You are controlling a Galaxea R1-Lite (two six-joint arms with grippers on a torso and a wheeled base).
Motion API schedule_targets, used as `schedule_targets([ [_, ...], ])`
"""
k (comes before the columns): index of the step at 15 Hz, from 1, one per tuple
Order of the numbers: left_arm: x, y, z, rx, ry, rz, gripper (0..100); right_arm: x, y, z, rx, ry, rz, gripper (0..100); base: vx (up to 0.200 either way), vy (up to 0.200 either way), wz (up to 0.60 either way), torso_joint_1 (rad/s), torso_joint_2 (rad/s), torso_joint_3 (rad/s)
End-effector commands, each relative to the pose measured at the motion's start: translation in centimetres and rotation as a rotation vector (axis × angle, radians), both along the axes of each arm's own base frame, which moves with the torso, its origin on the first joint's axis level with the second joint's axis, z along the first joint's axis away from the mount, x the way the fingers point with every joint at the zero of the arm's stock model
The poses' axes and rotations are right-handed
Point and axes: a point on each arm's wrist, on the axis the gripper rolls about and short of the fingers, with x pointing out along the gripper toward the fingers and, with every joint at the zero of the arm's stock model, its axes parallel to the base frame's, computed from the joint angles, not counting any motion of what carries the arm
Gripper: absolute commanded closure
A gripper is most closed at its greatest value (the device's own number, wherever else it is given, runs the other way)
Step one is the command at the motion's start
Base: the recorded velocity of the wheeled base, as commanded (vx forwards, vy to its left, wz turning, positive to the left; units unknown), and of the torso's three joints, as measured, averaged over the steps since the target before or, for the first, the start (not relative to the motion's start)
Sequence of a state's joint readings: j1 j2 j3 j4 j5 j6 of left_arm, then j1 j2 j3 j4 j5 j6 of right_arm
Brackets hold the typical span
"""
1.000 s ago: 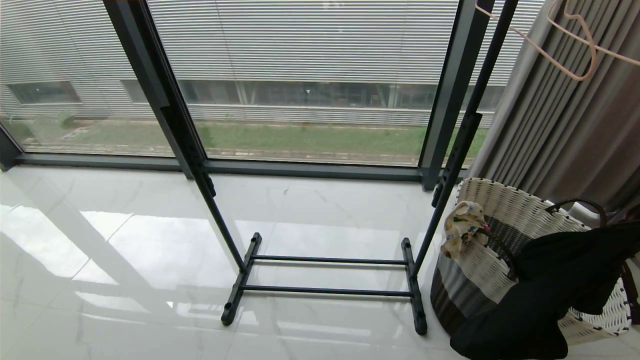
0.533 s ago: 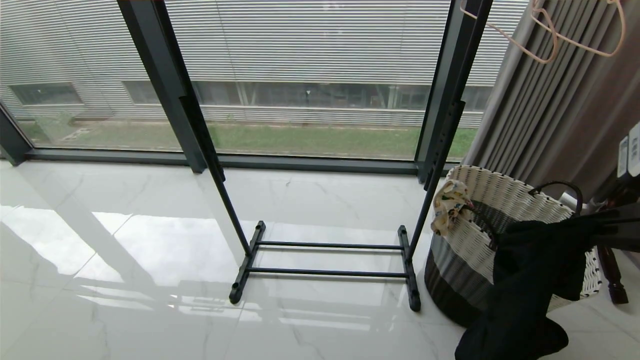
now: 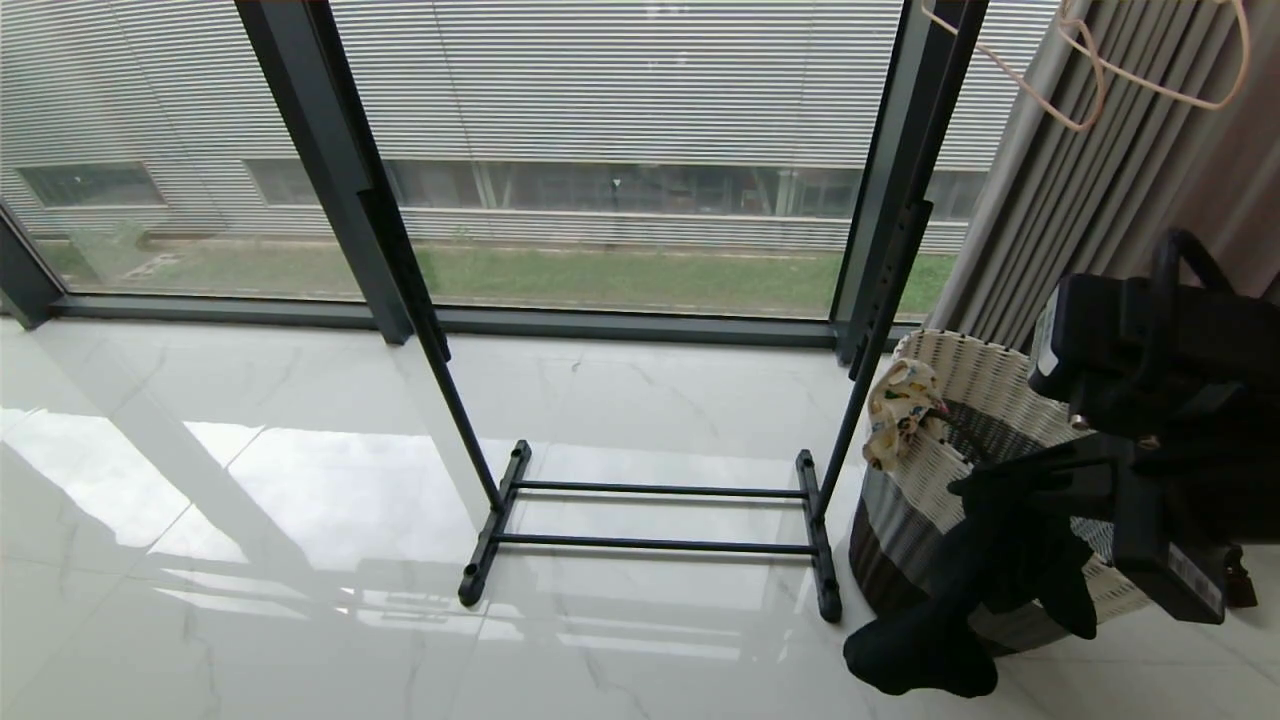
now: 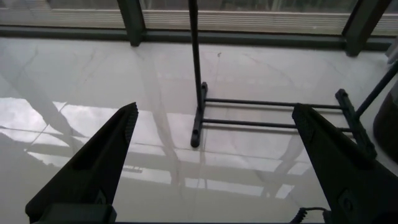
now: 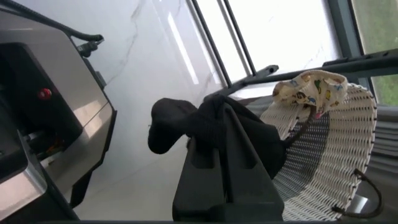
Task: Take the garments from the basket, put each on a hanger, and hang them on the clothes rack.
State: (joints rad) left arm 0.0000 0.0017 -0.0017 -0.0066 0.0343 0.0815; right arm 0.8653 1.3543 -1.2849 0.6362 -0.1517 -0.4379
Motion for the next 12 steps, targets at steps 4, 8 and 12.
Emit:
schedule_targets([
  [4, -0.2, -0.2, 3.6, 0.035, -0.061, -0.162, 0, 0.7, 0.8, -0.6, -0.017, 0.021, -0.005, 100, 0.000, 0.000, 0.00, 0.000, 0.00, 0.000],
  [8, 7.7, -1.0, 14.4, -0.128, 0.010, -0.271, 0, 0.9, 1.0, -0.6, 0.012, 0.032, -0.027, 100, 0.000, 0.000, 0.00, 0.000, 0.00, 0.000],
  [12, 18.1, -7.8, 16.5, -0.173, -0.004, -0.567, 0, 0.4, 0.5, 0.4, 0.059, -0.007, -0.029, 100, 0.000, 0.000, 0.00, 0.000, 0.00, 0.000],
])
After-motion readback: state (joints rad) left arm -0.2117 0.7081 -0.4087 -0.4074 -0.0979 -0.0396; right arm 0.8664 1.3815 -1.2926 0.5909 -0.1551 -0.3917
